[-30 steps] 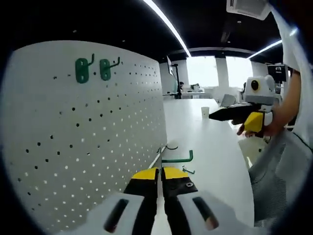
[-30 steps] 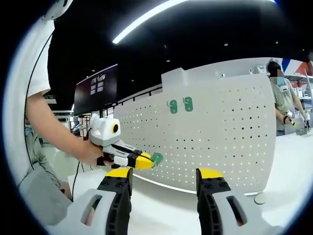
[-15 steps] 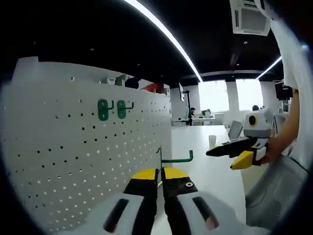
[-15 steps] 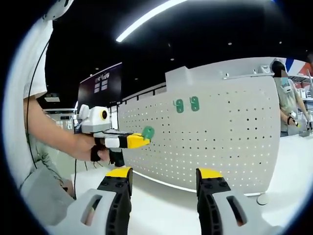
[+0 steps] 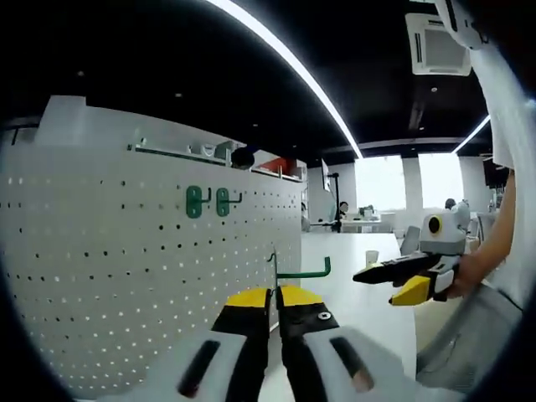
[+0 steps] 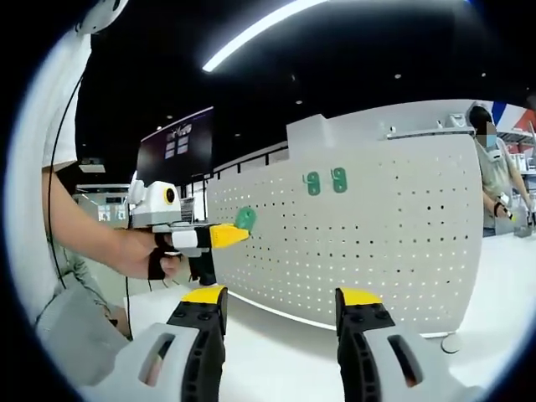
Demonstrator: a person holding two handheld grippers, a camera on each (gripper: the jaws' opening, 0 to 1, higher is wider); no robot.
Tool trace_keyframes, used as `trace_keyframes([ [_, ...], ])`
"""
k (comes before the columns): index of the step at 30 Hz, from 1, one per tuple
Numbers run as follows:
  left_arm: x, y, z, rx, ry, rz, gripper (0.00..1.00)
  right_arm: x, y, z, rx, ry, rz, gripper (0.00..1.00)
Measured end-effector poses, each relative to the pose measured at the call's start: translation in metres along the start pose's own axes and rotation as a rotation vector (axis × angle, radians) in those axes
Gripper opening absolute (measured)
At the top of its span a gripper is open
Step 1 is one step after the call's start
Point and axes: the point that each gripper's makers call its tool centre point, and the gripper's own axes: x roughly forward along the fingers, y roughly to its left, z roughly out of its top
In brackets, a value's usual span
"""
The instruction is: Insert the hook assembly into the mounting plate slot until the hook locks in place.
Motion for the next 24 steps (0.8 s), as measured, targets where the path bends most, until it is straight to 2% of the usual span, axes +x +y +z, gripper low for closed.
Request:
trace_keyframes([
  [2, 0.001, 0.000, -0.001, 0.003, 0.002, 0.001, 0.03, 0.000, 0.000, 0.002, 0.025, -0.014, 0.003, 0.50],
  [4, 0.001, -0.001, -0.002, 0.000, 0.004, 0.002, 0.03, -0.001, -0.002, 0.010, 0.120, -0.062, 0.004, 0.49],
  [7, 0.001, -0.003, -0.001, -0.003, 0.002, -0.001, 0.03, -0.002, -0.004, 0.010, 0.194, -0.073, 0.010, 0.48],
  [15, 0.001, -0.003, -0.002, -0.002, 0.005, 0.001, 0.03, 0.003, 0.000, 0.015, 0.173, -0.075, 0.019, 0.45],
  [24, 0.002, -0.007, -0.004, -0.011, 0.009, 0.002, 0.03, 0.023, 0.013, 0.028, 0.165, -0.103, 0.061, 0.39],
])
